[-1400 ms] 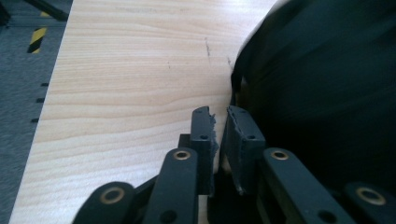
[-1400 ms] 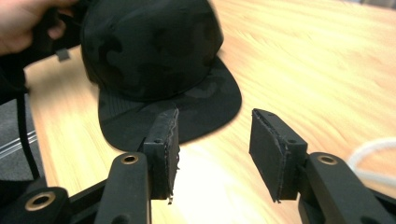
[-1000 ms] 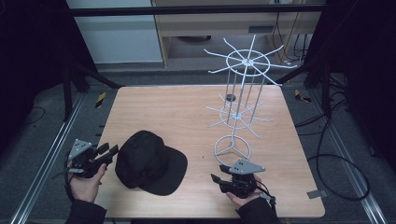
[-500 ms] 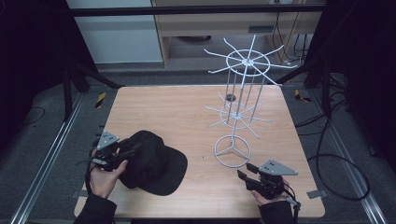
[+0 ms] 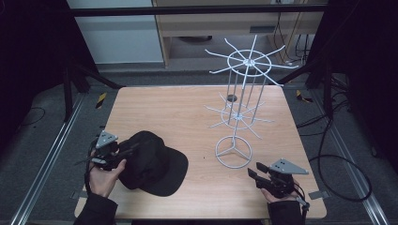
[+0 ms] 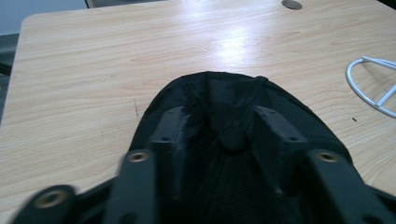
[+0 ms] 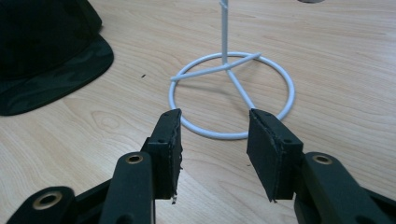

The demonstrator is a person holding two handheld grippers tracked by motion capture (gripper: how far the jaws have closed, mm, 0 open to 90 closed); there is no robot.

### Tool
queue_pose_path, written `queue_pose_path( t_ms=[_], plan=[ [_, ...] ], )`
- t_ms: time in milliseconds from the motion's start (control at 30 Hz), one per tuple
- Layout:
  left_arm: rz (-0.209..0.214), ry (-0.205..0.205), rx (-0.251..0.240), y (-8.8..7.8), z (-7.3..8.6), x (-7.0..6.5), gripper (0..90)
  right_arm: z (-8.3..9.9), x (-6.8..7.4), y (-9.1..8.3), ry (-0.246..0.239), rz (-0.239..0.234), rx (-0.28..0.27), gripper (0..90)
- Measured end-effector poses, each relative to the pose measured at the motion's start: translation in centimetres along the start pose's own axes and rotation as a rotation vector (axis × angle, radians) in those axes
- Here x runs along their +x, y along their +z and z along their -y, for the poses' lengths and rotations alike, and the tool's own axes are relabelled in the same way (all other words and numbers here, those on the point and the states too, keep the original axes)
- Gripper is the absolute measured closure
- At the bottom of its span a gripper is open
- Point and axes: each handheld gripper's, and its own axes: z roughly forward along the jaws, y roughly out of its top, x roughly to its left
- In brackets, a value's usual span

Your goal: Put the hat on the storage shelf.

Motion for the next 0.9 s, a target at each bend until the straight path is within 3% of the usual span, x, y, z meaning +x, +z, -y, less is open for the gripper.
queue_pose_path(
  t_ms=[100,200,367,433,500,567,700,800,900],
  plan=[
    [0.035,-0.010,-0.003,-0.2,0.6,0.1,48.8,0.1,-0.4,-0.1,0.006,0.010,-0.002,55.6],
    [0.042,-0.029,-0.002,0.1,0.7,0.3,49.7,0.2,-0.6,-0.1,0.011,0.009,-0.003,57.2],
    [0.065,-0.079,-0.003,0.9,0.4,0.9,64.5,0.2,-0.7,-0.1,0.011,0.006,0.002,59.2],
    [0.075,-0.076,0.017,1.2,0.4,0.8,74.2,0.2,-0.8,-0.1,0.013,0.006,0.002,59.8],
    [0.068,-0.071,0.032,1.3,0.4,0.6,76.8,0.2,-1.0,-0.1,0.020,0.005,0.004,60.4],
    [0.057,-0.069,0.020,1.3,0.5,0.6,90.0,0.2,-1.1,-0.2,0.021,0.005,0.003,60.5],
    [0.022,-0.051,0.002,0.5,0.5,0.8,85.4,0.2,-1.0,-0.2,0.020,0.010,0.003,60.4],
    [-0.006,-0.033,-0.030,-0.9,0.4,1.4,67.9,0.2,-1.0,-0.2,0.016,0.012,0.003,60.4],
    [-0.032,-0.065,-0.064,-2.4,0.9,2.7,51.8,0.2,-1.0,-0.3,0.017,0.013,0.001,60.4]
  ],
)
